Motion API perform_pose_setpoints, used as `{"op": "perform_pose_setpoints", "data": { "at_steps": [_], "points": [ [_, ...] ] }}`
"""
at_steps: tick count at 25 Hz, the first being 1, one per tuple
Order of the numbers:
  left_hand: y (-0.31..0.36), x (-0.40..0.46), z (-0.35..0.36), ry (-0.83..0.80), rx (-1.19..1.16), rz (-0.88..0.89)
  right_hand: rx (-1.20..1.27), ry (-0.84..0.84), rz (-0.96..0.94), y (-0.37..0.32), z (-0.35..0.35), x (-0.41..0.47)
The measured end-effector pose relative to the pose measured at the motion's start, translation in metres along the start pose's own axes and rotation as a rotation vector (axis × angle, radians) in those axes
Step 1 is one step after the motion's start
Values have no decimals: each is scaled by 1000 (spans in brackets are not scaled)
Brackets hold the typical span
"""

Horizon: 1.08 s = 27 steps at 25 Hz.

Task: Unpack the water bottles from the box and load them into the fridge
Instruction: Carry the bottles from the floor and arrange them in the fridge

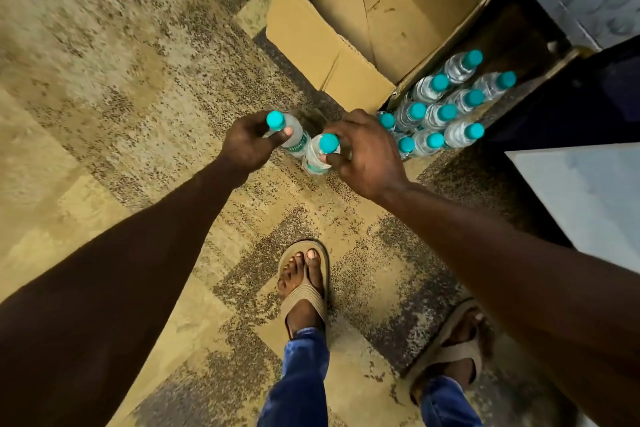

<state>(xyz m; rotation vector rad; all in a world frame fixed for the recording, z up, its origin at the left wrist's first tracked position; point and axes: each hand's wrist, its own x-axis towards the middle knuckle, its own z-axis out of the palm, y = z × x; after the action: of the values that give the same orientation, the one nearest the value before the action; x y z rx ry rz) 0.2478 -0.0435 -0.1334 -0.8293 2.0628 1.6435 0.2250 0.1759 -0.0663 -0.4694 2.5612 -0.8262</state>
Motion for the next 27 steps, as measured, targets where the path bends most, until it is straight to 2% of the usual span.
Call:
{"op": "perform_pose_setpoints", "data": {
  "at_steps": [2, 6, 8, 14, 17, 19, 23, 26, 27],
  "points": [
    [8, -21, -16, -7, -110, -13, 201, -7, 55, -11, -10, -6],
    [34, -64, -29, -109, -211, -69, 729, -154, 246, -35, -23, -20],
    [43, -76, -33, -156, -266, -84, 858, -180, 319, -45, -30, -24],
    [80, -104, -20, -155, -469, -57, 1264, -36, 616, -60, -51, -33],
    [95, -115, -1, -171, -506, -44, 1446, 4, 629, -57, -61, -40],
    [105, -124, 14, -184, -531, -59, 1531, 27, 653, -55, -66, -45],
    [114, -141, 44, -174, -597, -132, 1533, 91, 817, -49, -68, -56],
    [115, -150, 61, -171, -609, -186, 1525, -54, 726, -40, -77, -71],
    [116, -153, 66, -186, -608, -185, 1522, -51, 678, -37, -79, -76]
  ]
}}
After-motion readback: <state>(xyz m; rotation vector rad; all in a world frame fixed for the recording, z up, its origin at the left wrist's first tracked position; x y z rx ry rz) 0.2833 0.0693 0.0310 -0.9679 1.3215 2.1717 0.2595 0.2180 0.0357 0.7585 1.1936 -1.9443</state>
